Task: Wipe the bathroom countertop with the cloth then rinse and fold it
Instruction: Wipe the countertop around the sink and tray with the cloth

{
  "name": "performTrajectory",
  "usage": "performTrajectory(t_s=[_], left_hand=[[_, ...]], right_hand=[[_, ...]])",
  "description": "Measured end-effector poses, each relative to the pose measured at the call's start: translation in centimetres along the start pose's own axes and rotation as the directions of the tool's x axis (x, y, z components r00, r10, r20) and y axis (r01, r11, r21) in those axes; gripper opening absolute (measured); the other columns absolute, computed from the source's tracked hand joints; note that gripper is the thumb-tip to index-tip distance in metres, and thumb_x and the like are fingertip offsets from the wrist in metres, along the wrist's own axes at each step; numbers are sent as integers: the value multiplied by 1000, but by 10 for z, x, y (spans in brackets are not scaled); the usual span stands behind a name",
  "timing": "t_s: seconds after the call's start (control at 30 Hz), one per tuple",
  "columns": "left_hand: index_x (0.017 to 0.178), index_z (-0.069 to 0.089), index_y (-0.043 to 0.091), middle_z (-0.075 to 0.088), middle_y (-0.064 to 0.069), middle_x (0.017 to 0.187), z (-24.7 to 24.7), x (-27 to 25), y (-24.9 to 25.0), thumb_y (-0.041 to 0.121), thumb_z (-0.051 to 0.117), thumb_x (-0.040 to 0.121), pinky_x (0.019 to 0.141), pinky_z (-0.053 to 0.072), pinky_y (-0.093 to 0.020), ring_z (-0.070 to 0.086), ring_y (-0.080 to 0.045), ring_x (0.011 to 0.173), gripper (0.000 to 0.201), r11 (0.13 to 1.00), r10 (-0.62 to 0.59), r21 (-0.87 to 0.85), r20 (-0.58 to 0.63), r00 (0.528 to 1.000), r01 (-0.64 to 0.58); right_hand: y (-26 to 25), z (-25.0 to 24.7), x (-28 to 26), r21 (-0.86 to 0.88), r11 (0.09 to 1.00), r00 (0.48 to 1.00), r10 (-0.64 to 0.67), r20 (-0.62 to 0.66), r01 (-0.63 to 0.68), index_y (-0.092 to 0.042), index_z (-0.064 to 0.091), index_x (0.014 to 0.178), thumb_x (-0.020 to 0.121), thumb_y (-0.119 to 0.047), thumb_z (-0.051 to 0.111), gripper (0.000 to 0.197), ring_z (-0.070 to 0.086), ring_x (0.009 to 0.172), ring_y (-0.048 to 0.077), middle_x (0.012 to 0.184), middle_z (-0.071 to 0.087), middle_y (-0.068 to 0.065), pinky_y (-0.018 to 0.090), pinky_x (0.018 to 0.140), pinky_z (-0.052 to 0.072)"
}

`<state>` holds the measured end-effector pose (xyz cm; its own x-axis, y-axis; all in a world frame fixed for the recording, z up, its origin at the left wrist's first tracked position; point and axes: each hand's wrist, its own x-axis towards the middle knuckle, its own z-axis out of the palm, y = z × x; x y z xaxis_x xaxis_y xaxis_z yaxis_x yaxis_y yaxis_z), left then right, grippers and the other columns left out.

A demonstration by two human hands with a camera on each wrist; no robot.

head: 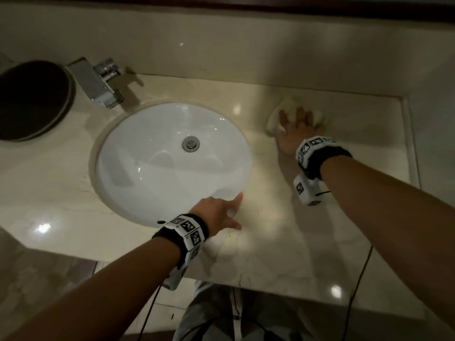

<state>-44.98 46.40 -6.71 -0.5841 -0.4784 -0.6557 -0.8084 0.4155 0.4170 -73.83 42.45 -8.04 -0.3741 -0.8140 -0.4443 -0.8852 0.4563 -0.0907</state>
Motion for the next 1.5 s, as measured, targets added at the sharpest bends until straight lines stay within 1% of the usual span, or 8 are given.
performTrajectory(t_s=[0.23, 0.37, 0.5, 0.6, 0.7, 0.93, 1.17, 1.5], left_hand=[[147, 22, 50, 68, 5, 104, 3, -1, -1, 60, 66, 79, 96, 42, -25, 59, -18, 105, 81, 1000, -12, -29, -18, 1000, 12], [147, 20, 50, 68, 4, 106, 4, -1, 0, 61, 65, 80, 97, 41, -25, 59, -18, 105, 81, 999, -31, -36, -22, 999, 30], [147, 20, 50, 67, 4, 104, 5, -2, 1, 60, 65, 80, 95, 41, -23, 58, -17, 104, 81, 997, -51, -52, -14, 999, 50], [147, 20, 51, 68, 3, 104, 3, -3, 2, 60, 64, 80, 96, 41, -24, 59, -17, 103, 81, 996, -63, -62, -7, 998, 62], [148, 18, 49, 68, 0, 103, 3, -3, 4, 61, 63, 81, 98, 43, -27, 59, -18, 102, 81, 997, -64, -46, -2, 998, 64], [148, 12, 50, 67, 2, 109, 4, -10, 6, 60, 59, 85, 98, 42, -28, 58, -20, 107, 79, 998, -50, -37, -5, 999, 50], [150, 21, 41, 51, -2, 142, -11, -8, -10, 50, 38, 99, 103, 39, -37, 51, -28, 124, 55, 998, 32, 66, -148, 988, -22], [134, 54, 31, 56, 3, 138, -107, 18, -100, 32, 44, 98, 100, 41, -32, 55, -23, 120, 38, 997, 68, 64, -323, 944, -50]], right_hand=[[-30, 60, -87, -131, 971, 976, -211, -57, 202, -37, -2, 153, 99, -53, 17, 59, -8, 148, 36, 162, -11, 12, 61, 115, -8], [-27, 81, -130, -31, 951, 940, -308, -148, 306, -30, 31, 150, 93, -51, 20, 62, 17, 144, 45, 159, 18, 20, 65, 114, 10], [-24, 87, -138, -11, 949, 942, -316, -117, 316, -28, 35, 149, 91, -50, 20, 63, 20, 143, 47, 158, 20, 21, 62, 113, 14], [-25, 87, -134, -35, 945, 940, -328, -100, 326, -29, 28, 152, 91, -51, 15, 66, 11, 145, 46, 160, 11, 21, 57, 115, 4], [-24, 90, -130, -32, 946, 937, -324, -128, 323, -28, 31, 151, 93, -49, 20, 63, 15, 144, 47, 159, 15, 22, 59, 114, 8], [-40, 64, -89, -33, 972, 970, -236, -57, 234, -33, -3, 154, 102, -47, 20, 59, -15, 147, 38, 160, -18, 16, 53, 117, -9], [-59, 33, -39, -60, 988, 988, -146, -56, 143, -34, -2, 154, 101, -49, 15, 58, -6, 148, 36, 162, -9, 13, 53, 118, -2], [-107, 7, 21, 23, 1000, 999, 21, -29, -20, -39, 2, 153, 100, -53, 22, 58, -9, 147, 38, 162, -13, 12, 56, 116, -3]])
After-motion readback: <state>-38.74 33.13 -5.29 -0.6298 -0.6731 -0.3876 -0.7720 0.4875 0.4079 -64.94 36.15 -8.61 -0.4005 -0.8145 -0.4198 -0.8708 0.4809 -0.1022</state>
